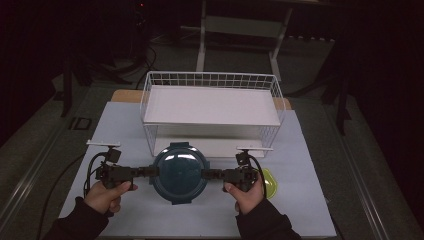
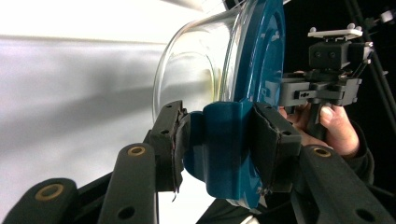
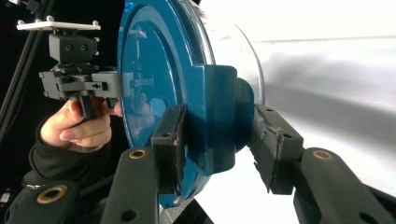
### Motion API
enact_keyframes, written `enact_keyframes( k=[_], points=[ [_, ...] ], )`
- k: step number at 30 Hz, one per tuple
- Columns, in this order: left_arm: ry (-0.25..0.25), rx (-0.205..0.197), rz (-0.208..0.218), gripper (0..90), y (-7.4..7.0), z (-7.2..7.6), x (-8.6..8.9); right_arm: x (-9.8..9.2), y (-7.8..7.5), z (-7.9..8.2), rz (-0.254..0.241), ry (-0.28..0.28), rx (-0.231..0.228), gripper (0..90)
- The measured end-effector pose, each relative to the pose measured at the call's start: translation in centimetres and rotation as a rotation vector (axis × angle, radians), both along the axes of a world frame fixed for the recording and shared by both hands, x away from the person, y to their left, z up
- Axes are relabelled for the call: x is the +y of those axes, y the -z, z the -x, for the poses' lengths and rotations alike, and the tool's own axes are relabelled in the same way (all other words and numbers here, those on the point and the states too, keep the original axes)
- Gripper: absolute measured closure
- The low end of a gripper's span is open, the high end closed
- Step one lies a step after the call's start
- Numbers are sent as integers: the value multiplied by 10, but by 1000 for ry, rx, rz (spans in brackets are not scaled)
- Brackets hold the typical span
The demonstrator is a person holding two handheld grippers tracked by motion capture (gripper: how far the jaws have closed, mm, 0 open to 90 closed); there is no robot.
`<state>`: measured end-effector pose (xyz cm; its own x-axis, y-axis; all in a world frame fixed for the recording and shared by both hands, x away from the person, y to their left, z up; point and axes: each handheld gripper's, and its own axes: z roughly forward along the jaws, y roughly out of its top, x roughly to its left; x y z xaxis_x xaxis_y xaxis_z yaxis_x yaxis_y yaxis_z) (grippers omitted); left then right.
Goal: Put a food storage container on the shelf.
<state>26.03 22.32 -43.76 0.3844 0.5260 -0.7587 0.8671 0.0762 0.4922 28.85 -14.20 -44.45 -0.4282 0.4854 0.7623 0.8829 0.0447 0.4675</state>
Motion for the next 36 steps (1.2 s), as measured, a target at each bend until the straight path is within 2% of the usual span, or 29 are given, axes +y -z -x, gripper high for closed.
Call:
enact_keyframes(
  k=[3,4,14,17,24,30,36],
  points=[
    [0,-1,6,565,-2,0,-1,-1,-4,0,3,-1,-11,562],
    [4,-7,15,565,-8,-2,-5,-5,-13,-1,6,4,-23,563],
    [30,-42,51,569,-30,-12,-19,-22,-44,-10,-18,43,-76,567],
    [37,-51,45,570,-35,-15,-22,-24,-49,-12,-19,46,-80,568],
    [49,-75,39,570,-56,-29,-32,-35,-67,-20,-32,66,-102,568],
    [58,-91,66,570,-64,-43,-39,-42,-82,-27,-24,84,-124,568],
    [73,-108,53,570,-79,-57,-47,-51,-93,-36,-31,105,-134,568]
  ],
)
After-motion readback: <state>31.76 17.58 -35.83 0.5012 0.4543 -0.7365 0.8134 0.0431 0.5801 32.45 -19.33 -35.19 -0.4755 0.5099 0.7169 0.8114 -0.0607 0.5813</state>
